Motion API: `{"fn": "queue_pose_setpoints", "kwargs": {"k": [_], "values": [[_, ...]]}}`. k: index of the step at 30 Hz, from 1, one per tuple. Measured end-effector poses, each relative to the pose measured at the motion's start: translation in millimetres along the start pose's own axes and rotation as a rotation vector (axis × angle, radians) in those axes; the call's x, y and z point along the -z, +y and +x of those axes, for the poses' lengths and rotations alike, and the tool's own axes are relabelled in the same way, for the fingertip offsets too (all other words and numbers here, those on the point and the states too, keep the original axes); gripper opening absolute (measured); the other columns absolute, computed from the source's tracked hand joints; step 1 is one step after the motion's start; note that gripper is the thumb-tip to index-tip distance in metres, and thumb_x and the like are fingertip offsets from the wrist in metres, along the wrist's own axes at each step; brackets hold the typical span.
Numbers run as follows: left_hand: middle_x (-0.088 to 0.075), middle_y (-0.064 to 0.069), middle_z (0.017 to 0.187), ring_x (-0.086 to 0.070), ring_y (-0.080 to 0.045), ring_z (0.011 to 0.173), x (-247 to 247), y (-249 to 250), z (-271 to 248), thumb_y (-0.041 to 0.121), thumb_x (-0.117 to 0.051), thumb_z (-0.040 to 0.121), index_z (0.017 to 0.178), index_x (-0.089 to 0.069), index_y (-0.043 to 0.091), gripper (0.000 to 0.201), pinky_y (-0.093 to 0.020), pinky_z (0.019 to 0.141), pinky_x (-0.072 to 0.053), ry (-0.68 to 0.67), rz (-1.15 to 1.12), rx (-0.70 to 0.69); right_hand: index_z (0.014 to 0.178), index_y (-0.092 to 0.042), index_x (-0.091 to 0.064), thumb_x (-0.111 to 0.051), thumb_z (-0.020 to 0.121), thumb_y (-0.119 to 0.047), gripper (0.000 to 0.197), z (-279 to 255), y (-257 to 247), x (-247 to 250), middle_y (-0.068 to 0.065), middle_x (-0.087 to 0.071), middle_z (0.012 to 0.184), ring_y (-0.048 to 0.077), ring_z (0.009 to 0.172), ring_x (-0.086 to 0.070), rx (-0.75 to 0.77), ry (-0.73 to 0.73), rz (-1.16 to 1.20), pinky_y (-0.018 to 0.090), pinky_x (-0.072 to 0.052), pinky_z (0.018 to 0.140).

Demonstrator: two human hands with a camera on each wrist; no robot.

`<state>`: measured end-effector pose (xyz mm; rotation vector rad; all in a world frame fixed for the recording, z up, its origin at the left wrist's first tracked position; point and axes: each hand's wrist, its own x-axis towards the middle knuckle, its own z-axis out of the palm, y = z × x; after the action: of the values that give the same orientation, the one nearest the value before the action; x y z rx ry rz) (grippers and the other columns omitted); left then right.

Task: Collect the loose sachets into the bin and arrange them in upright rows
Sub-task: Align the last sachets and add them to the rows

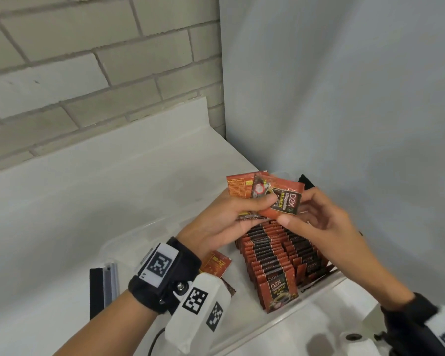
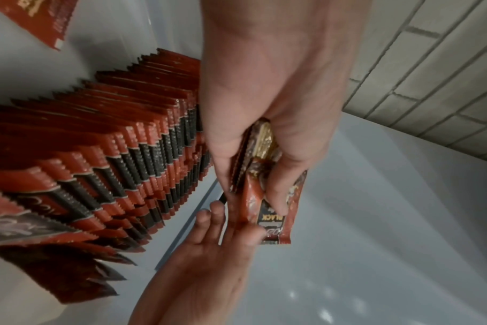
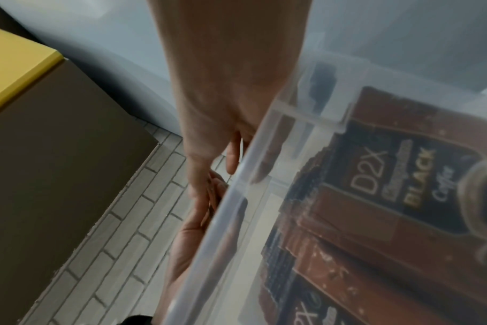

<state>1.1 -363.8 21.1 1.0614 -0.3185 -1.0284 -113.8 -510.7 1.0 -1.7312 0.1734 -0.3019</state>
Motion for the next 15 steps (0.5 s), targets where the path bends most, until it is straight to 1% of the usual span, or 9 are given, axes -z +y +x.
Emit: {"fn": "queue_pose_setpoints", "kwargs": {"k": [2,5,6,8,9,10,12,13,15], "values": [[-0.062,-0.02,0.122,-0.059,-0.034,0.114,0,-1,0,-0.001,-0.062,0.083,0.125,-0.055,0.0,0.043,-0.039,0.097,-0.05,-0.005,0.004,-0.02,0.086,-0.029,-0.063,-0.078,0.063,-0.053,0.037,0,0,1,0.003,-0.071,0.1,0.022,0.091,-0.069,-0.002,-0.016,0.024,0.034,-0.056,0.084],[-0.06,-0.021,0.124,-0.059,-0.034,0.115,0,-1,2,-0.001,-0.059,0.086,0.127,-0.053,0.001,0.041,-0.039,0.097,-0.05,-0.027,-0.008,-0.041,0.08,-0.019,-0.063,-0.075,0.067,-0.036,0.025,0,-3,1,0.004,-0.073,0.093,0.021,0.085,-0.071,-0.011,0.035,0.091,0.028,-0.057,0.079],[-0.06,-0.02,0.124,-0.059,-0.033,0.113,-1,0,1,0.004,-0.059,0.087,0.124,-0.054,0.003,0.038,-0.039,0.097,-0.05,-0.02,-0.028,-0.043,0.078,-0.017,-0.063,-0.076,0.066,-0.035,0.026,0,-4,2,0.005,-0.074,0.088,0.019,0.08,-0.071,-0.019,0.062,0.123,0.025,-0.057,0.075],[-0.061,-0.02,0.124,-0.061,-0.032,0.111,-3,3,0,0.022,-0.059,0.083,0.118,-0.057,0.006,0.039,-0.039,0.097,-0.05,0.016,-0.07,-0.051,0.078,-0.015,-0.065,-0.08,0.063,-0.041,0.034,-1,-6,5,0.007,-0.073,0.081,0.017,0.071,-0.07,-0.023,0.083,0.163,0.021,-0.055,0.07],[-0.063,-0.019,0.12,-0.063,-0.03,0.107,-3,4,-1,0.03,-0.058,0.08,0.115,-0.058,0.008,0.041,-0.038,0.095,-0.051,0.039,-0.088,-0.057,0.079,-0.015,-0.067,-0.081,0.061,-0.044,0.037,-2,-8,7,0.008,-0.072,0.079,0.015,0.068,-0.069,-0.023,0.075,0.165,0.019,-0.055,0.068],[-0.067,-0.016,0.111,-0.065,-0.027,0.101,-3,6,-1,0.037,-0.058,0.078,0.111,-0.06,0.009,0.044,-0.036,0.092,-0.053,0.061,-0.104,-0.062,0.08,-0.015,-0.068,-0.081,0.062,-0.042,0.035,-4,-11,9,0.008,-0.072,0.077,0.014,0.066,-0.067,-0.024,0.054,0.155,0.018,-0.054,0.066],[-0.07,-0.008,0.091,-0.067,-0.017,0.084,-1,8,0,0.043,-0.058,0.075,0.106,-0.063,0.011,0.045,-0.03,0.082,-0.056,0.09,-0.144,-0.068,0.08,-0.019,-0.071,-0.074,0.067,-0.035,0.02,-8,-20,17,0.01,-0.071,0.075,0.013,0.063,-0.065,-0.021,-0.045,0.065,0.016,-0.052,0.063],[-0.069,-0.006,0.086,-0.067,-0.015,0.078,0,8,1,0.043,-0.059,0.075,0.105,-0.064,0.01,0.045,-0.028,0.08,-0.057,0.102,-0.168,-0.068,0.08,-0.023,-0.072,-0.071,0.07,-0.035,0.016,-11,-23,20,0.008,-0.072,0.076,0.012,0.063,-0.065,-0.006,-0.13,-0.036,0.015,-0.051,0.063],[-0.069,-0.006,0.083,-0.067,-0.015,0.076,0,8,2,0.042,-0.061,0.075,0.105,-0.064,0.009,0.045,-0.03,0.083,-0.055,0.126,-0.2,-0.065,0.082,-0.031,-0.073,-0.068,0.074,-0.041,0.013,-17,-26,26,-0.006,-0.072,0.079,0.009,0.068,-0.065,0.041,-0.325,-0.32,0.014,-0.048,0.063]]}}
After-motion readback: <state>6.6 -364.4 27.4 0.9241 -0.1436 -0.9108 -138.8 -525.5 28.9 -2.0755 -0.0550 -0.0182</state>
